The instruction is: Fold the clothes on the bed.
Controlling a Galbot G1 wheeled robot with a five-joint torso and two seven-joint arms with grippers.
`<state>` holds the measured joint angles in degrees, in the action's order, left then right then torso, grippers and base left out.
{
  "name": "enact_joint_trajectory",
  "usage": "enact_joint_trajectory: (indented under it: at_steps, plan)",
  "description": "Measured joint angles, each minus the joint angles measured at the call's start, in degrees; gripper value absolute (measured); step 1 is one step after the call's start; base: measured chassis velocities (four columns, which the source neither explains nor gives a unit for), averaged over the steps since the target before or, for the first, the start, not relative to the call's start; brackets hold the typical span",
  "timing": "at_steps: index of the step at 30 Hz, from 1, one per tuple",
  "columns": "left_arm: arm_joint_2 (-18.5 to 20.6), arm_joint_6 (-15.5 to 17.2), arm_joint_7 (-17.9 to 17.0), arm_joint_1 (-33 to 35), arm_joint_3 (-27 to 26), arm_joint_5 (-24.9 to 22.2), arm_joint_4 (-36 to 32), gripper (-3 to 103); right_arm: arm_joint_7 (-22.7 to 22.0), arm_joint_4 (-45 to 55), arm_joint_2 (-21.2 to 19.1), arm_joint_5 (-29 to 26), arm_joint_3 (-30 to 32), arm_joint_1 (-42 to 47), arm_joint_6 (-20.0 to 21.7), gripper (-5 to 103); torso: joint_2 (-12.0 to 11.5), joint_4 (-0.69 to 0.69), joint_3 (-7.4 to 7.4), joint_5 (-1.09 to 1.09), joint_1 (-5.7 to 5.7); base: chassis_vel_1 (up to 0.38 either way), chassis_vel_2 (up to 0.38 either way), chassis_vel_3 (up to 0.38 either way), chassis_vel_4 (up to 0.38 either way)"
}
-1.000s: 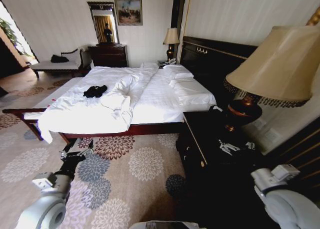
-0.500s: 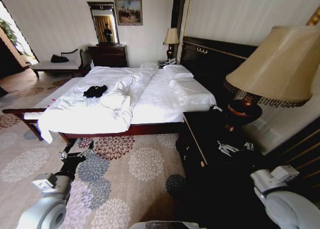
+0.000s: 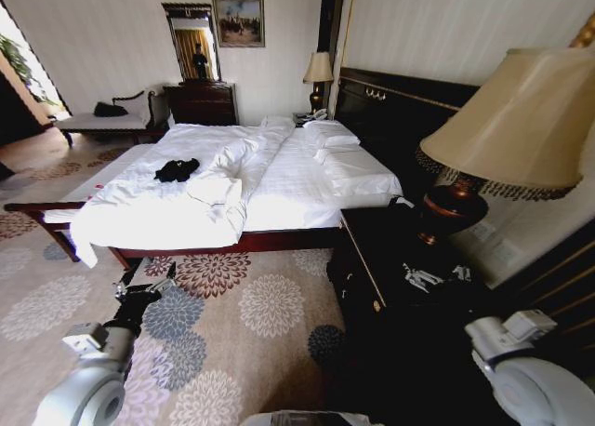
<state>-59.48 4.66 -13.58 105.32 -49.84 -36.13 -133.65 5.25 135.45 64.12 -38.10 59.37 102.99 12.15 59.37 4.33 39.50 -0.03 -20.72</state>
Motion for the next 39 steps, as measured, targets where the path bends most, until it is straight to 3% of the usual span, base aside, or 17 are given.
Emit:
enact_joint_trajectory:
  at_steps: [39]
  plan:
    - [-0.49, -0.12, -0.11, 0.82, 0.08, 0.12, -0.16, 100, 0.25, -0.3, 1.47, 0.43, -0.72, 0.44, -0.42, 100, -0.01, 0.0, 0.01, 0.0, -0.02, -0.082, 0.079, 0.086, -0.086]
